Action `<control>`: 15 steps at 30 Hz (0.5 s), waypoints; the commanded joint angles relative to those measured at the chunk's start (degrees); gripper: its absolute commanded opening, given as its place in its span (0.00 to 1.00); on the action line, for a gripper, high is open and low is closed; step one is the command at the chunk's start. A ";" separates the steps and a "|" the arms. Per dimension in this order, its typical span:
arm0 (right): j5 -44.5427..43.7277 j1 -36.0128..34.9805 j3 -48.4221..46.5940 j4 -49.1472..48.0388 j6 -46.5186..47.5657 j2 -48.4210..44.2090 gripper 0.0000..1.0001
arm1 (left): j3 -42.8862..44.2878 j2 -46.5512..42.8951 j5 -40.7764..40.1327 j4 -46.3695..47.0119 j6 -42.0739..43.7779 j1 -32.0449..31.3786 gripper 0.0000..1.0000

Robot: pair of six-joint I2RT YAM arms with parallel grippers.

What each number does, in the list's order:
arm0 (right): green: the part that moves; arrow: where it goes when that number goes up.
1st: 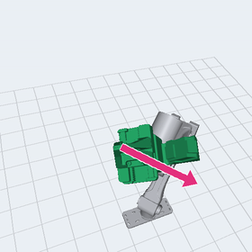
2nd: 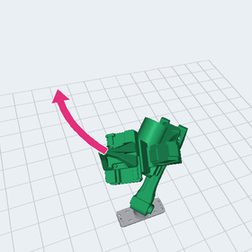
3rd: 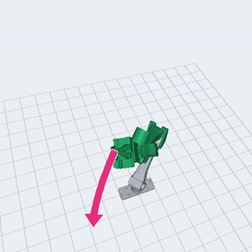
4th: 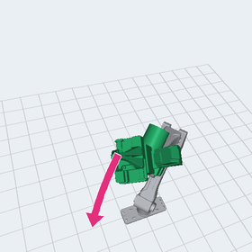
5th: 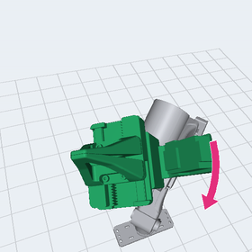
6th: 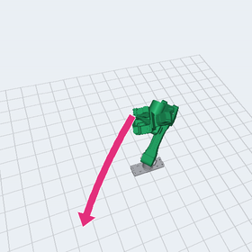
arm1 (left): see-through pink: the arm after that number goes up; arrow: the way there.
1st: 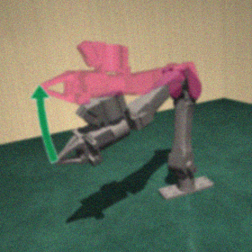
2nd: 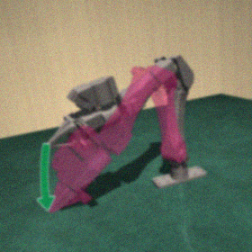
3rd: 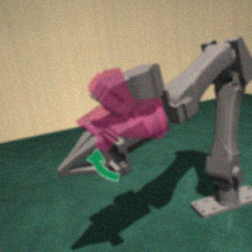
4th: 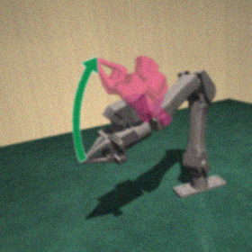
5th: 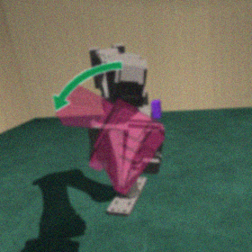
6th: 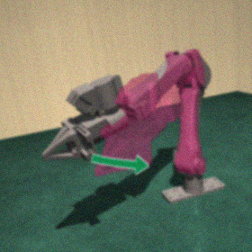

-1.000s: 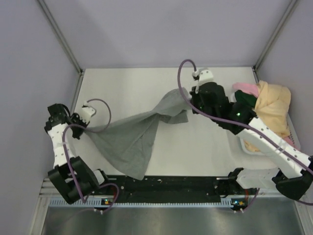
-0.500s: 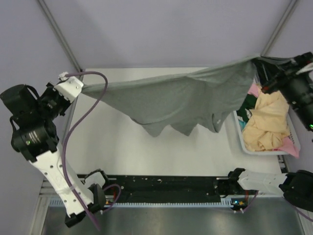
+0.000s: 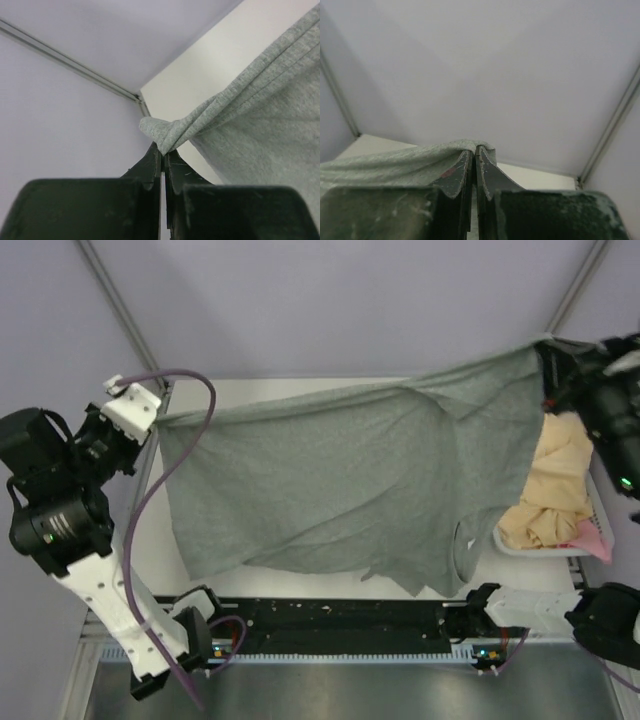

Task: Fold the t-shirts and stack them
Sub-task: Flatten out the tshirt

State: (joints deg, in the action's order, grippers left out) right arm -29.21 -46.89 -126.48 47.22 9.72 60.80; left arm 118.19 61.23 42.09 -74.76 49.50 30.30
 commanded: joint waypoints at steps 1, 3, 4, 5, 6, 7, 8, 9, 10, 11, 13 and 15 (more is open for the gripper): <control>-6.68 7.74 0.53 -5.65 2.18 12.49 0.00 | -3.75 8.19 -1.30 0.23 -3.70 -1.99 0.00; 1.31 15.65 2.54 -6.26 -3.63 16.88 0.00 | -7.25 10.39 -5.33 1.45 -4.66 -6.20 0.00; 3.79 18.30 4.12 -7.22 -5.22 19.34 0.00 | -9.80 11.18 -7.70 2.85 -4.93 -8.66 0.00; 6.94 19.90 6.65 -9.23 -4.54 21.88 0.00 | -13.65 11.62 -10.59 5.39 -5.37 -10.95 0.00; 9.41 20.87 10.42 -11.78 -3.14 24.78 0.00 | -17.69 12.33 -14.01 7.85 -5.55 -13.32 0.00; 12.05 21.05 12.55 -14.24 -1.04 27.68 0.00 | -20.95 13.38 -15.61 10.92 -5.72 -15.08 0.00; 13.99 21.23 13.79 -16.61 0.73 31.19 0.00 | -23.77 15.04 -16.85 13.48 -6.07 -16.06 0.00; 16.27 21.75 13.71 -18.29 2.14 34.71 0.00 | -25.01 17.84 -17.90 16.02 -6.95 -16.76 0.00; 16.90 22.11 12.32 -19.87 3.63 39.35 0.00 | -24.59 21.70 -18.87 18.14 -8.09 -17.03 0.00; 16.91 22.80 9.00 -20.32 3.99 43.75 0.00 | -22.85 25.56 -20.01 19.55 -9.93 -17.12 0.00; 17.17 24.39 1.18 -20.41 3.47 54.03 0.00 | -16.98 34.70 -22.04 22.28 -15.11 -17.12 0.00; 17.43 25.44 -6.55 -20.50 1.98 62.21 0.00 | -8.63 44.63 -22.05 22.12 -18.71 -17.21 0.00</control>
State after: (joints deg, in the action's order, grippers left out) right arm -14.90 -24.40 -119.61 32.36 11.60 113.23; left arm 97.95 93.91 24.40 -61.93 39.57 12.93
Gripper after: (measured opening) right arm 0.009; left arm 0.014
